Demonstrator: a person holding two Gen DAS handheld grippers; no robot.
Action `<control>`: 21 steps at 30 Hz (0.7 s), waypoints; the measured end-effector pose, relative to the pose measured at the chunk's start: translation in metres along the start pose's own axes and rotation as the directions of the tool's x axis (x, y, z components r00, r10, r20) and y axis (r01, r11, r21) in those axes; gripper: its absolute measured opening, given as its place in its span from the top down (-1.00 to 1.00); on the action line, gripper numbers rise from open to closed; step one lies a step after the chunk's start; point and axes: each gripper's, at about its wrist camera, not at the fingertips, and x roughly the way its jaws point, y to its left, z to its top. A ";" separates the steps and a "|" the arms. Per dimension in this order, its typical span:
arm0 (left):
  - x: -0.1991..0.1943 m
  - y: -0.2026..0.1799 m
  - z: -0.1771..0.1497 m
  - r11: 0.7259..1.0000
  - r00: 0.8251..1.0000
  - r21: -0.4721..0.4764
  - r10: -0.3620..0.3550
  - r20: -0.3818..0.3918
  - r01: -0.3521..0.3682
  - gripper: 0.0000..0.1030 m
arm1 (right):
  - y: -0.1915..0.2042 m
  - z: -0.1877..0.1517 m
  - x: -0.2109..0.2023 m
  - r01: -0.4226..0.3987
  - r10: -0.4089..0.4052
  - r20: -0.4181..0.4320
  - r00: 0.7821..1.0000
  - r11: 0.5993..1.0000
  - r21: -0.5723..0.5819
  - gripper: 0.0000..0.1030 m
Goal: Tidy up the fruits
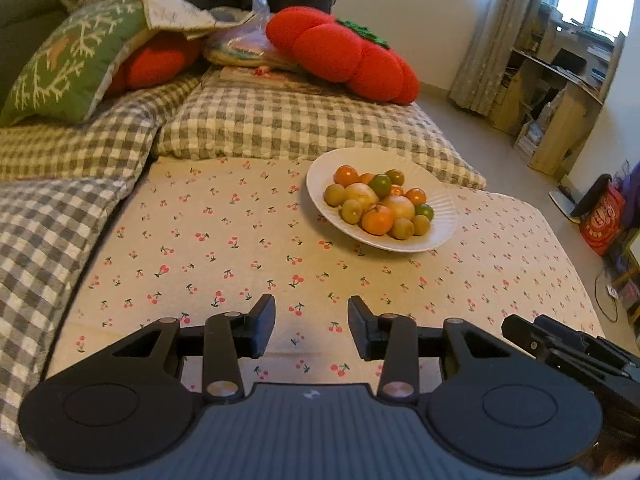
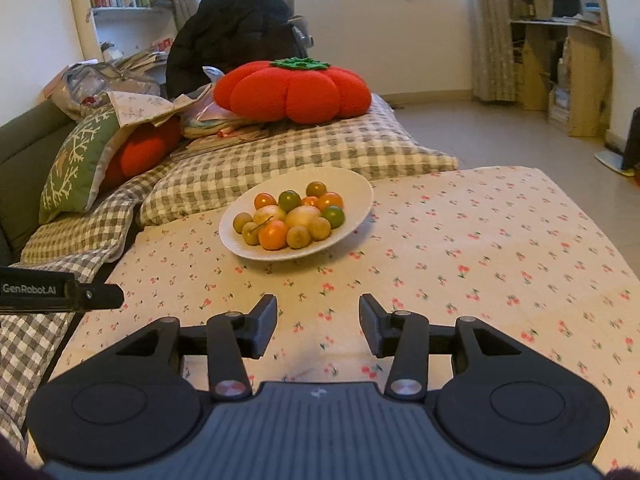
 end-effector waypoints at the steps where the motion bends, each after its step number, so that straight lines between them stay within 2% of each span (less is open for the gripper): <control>1: -0.004 -0.001 -0.002 1.000 1.000 0.004 -0.001 0.003 0.001 0.26 | 0.001 0.000 -0.003 0.004 -0.004 0.001 1.000 1.000 -0.001 0.19; 4: -0.015 -0.003 -0.008 1.000 1.000 0.010 0.000 0.010 0.000 0.26 | 0.006 -0.002 -0.014 0.001 -0.001 0.014 1.000 1.000 -0.001 0.17; 6: -0.024 -0.003 -0.012 1.000 1.000 0.021 0.006 0.018 -0.007 0.26 | 0.010 -0.002 -0.022 -0.002 0.003 0.021 1.000 1.000 -0.005 0.07; 8: -0.033 -0.004 -0.015 0.999 1.000 0.036 0.013 0.025 -0.014 0.12 | 0.017 -0.002 -0.030 -0.005 0.006 0.029 1.000 1.000 -0.017 -0.15; 10: -0.043 -0.005 -0.019 0.998 0.999 0.049 0.028 0.040 -0.030 -0.45 | 0.024 -0.002 -0.040 0.007 -0.005 0.053 0.999 0.999 -0.032 -0.69; 11: -0.047 -0.006 -0.022 0.998 0.998 0.053 0.039 0.056 -0.042 -0.60 | 0.027 -0.003 -0.043 0.020 -0.017 0.065 0.998 0.999 -0.039 -0.93; 12: -0.052 -0.006 -0.024 0.997 0.996 0.058 0.049 0.073 -0.053 -0.83 | 0.031 -0.003 -0.046 0.034 -0.030 0.079 0.996 0.998 -0.049 -0.99; 13: -0.056 -0.006 -0.026 0.996 0.994 0.066 0.058 0.088 -0.064 -0.93 | 0.035 -0.002 -0.049 0.040 -0.035 0.087 0.996 0.997 -0.063 -0.99; 16: -0.065 -0.007 -0.030 0.992 0.992 0.086 0.083 0.090 -0.091 -0.92 | 0.044 0.001 -0.052 0.031 -0.024 0.085 0.996 0.995 -0.090 -0.99; 21: -0.076 0.001 -0.031 0.992 0.991 0.062 0.102 0.086 -0.108 -0.92 | 0.055 0.001 -0.061 0.029 -0.017 0.090 0.996 0.991 -0.128 -0.99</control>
